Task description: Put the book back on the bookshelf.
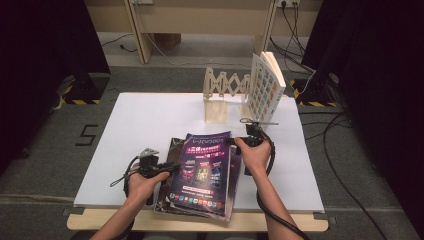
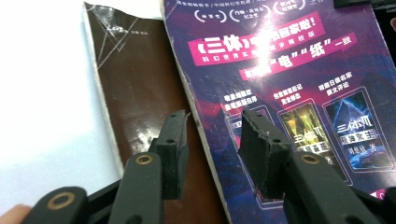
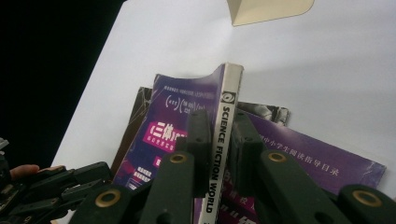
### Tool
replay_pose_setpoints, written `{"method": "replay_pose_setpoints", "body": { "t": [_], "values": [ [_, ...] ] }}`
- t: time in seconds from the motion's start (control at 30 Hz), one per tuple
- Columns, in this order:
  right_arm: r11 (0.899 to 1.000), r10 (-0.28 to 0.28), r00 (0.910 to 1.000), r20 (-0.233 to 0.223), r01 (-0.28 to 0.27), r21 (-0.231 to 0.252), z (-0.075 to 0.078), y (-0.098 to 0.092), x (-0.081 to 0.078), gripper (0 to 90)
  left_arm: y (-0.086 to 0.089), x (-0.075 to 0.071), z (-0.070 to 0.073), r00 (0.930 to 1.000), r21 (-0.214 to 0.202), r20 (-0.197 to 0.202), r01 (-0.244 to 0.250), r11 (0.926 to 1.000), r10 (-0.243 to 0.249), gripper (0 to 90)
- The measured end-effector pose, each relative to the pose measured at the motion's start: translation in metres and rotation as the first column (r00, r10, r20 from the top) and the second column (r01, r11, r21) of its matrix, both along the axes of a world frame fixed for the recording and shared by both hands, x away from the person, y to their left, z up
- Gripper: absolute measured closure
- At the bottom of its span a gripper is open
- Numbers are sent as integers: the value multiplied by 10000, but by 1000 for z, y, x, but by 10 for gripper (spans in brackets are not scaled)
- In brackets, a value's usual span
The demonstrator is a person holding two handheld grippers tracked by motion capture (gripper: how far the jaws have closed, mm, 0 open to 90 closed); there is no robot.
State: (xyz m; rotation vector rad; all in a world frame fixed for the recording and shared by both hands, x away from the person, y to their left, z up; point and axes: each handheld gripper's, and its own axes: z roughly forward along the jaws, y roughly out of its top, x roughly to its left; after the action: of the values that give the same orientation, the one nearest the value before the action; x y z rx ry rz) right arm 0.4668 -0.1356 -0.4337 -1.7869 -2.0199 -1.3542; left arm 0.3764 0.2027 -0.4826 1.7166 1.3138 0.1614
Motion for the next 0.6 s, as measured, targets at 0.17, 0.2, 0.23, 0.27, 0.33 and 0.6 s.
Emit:
{"method": "replay_pose_setpoints", "body": {
  "t": [0.17,0.2,0.23,0.27,0.33,0.6],
  "values": [
    [10000,-26,9997,223,25,66,7,0,-3,820,4,-2,2,9999,2,62,-95,10000,95,597],
    [10000,-33,9995,300,30,90,9,0,-3,821,4,-2,2,9999,-5,60,-92,10000,92,596],
    [9999,-74,9993,362,71,83,10,1,-4,823,4,-2,2,9999,-9,62,-80,10000,80,595],
    [9999,-74,9993,362,71,83,10,1,-4,823,4,-2,2,9999,-9,62,-80,10000,80,594],
    [9998,-179,9985,508,175,78,13,0,-5,827,4,-2,2,10000,-19,77,-41,10000,41,593],
    [9991,-417,9925,1151,422,-16,30,-3,-12,834,3,-3,2,10000,37,72,22,10000,-22,590]
  ]
}}
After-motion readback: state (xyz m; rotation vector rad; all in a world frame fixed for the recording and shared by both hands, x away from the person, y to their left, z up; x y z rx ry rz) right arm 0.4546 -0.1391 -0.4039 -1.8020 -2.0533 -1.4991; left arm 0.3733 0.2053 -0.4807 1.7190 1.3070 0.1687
